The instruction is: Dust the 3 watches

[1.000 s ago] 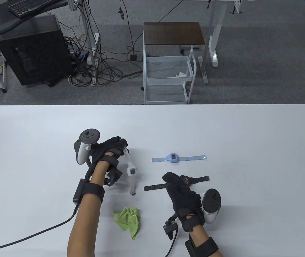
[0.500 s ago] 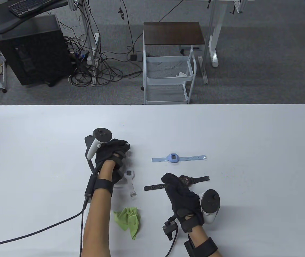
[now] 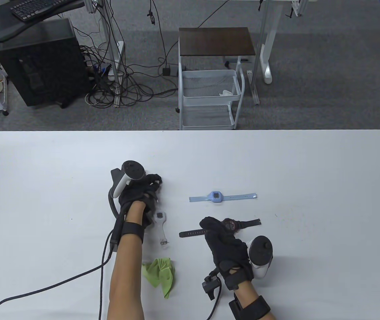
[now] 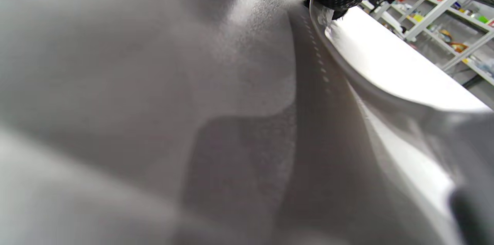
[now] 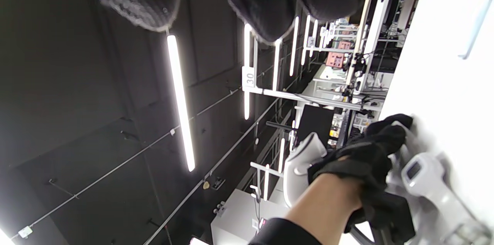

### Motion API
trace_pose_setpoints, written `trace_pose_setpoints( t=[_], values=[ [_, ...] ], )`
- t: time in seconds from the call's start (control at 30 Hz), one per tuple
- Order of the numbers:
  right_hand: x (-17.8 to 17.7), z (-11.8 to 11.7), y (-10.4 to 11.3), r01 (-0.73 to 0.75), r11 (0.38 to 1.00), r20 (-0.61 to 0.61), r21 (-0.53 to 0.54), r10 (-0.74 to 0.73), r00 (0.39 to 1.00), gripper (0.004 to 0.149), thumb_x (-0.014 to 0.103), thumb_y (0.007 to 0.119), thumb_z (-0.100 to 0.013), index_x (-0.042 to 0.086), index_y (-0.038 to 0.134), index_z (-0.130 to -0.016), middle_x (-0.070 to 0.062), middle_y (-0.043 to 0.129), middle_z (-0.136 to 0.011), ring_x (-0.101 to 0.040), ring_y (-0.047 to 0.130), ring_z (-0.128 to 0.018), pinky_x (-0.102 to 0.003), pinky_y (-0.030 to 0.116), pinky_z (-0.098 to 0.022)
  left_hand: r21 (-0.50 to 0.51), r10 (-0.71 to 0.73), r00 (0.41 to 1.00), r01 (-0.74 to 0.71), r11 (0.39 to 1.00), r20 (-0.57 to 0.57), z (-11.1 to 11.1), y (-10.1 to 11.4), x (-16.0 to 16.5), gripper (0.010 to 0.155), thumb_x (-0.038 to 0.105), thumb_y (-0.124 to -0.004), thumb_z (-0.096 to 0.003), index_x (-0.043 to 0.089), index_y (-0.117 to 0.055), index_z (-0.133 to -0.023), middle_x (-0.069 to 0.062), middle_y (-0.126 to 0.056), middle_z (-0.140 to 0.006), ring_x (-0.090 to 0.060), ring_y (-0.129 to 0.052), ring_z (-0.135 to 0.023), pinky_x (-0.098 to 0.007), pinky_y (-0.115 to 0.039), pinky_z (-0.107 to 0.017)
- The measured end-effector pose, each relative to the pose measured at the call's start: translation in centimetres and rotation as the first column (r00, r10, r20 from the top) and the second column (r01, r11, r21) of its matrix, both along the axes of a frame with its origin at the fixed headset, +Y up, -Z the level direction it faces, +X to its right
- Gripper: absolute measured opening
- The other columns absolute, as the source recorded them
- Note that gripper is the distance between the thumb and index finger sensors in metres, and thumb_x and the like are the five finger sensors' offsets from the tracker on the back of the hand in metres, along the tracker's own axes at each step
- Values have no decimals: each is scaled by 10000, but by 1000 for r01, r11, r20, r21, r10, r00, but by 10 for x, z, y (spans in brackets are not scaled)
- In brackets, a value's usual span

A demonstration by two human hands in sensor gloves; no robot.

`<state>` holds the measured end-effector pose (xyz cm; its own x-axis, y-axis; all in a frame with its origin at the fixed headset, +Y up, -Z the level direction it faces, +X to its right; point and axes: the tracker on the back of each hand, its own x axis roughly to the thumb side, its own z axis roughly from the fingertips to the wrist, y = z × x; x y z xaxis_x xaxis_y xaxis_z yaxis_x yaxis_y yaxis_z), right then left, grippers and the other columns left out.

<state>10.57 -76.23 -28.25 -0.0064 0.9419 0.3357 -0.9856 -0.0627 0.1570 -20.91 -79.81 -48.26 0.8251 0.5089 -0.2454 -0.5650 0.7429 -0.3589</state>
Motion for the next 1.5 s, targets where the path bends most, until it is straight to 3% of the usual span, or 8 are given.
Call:
trace_pose_setpoints(
  t=[0.33, 0.67, 0.93, 1.1, 1.5],
  values=[
    [-4, 1, -2, -15, 1000, -13, -5, 15, 1000, 707, 572, 696, -477, 17, 722, -914, -360, 613, -965, -655, 532, -817, -793, 334, -505, 20, -95, 995, 94, 995, 12, 2, 2, 1, 563, 518, -687, -576, 527, -493, -1105, 30, -85, -1239, -320, 5, -1145, -639, -131, -773],
    [-3, 0, 0, 3, 1000, -10, 0, -3, 1000, 706, 568, 699, -477, 15, 721, -915, -360, 607, -968, -655, 525, -821, -794, 326, -507, 112, 35, 999, -35, 993, -4, 24, 20, -24, 622, 545, -675, -578, 466, -438, -1147, 3, -55, -1229, -338, 12, -1133, -644, -126, -762],
    [-2, 2, 1, -4, 1000, -7, 11, 4, 1000, 702, 567, 698, -478, 17, 723, -914, -357, 609, -969, -655, 527, -820, -793, 329, -507, 167, 206, 974, -220, 961, 97, 76, 40, -29, 638, 564, -656, -585, 418, -421, -1160, -34, -67, -1227, -361, 21, -1120, -650, -103, -748],
    [0, 2, 0, 2, 1000, 0, 9, -2, 1000, 701, 565, 699, -478, 16, 723, -914, -359, 609, -967, -654, 528, -820, -794, 328, -507, 233, 389, 911, -411, 881, 137, 123, 52, -26, 639, 561, -651, -591, 392, -424, -1164, -59, -98, -1229, -380, 1, -1119, -658, -103, -741],
    [2, 2, 1, 4, 1000, 7, 12, -4, 1000, 701, 562, 700, -478, 15, 722, -914, -360, 608, -968, -655, 525, -821, -794, 326, -508, 336, 471, 857, -516, 788, 211, 204, 62, -13, 638, 560, -638, -599, 342, -430, -1160, -85, -132, -1229, -402, 0, -1115, -675, -87, -724]
  ],
)
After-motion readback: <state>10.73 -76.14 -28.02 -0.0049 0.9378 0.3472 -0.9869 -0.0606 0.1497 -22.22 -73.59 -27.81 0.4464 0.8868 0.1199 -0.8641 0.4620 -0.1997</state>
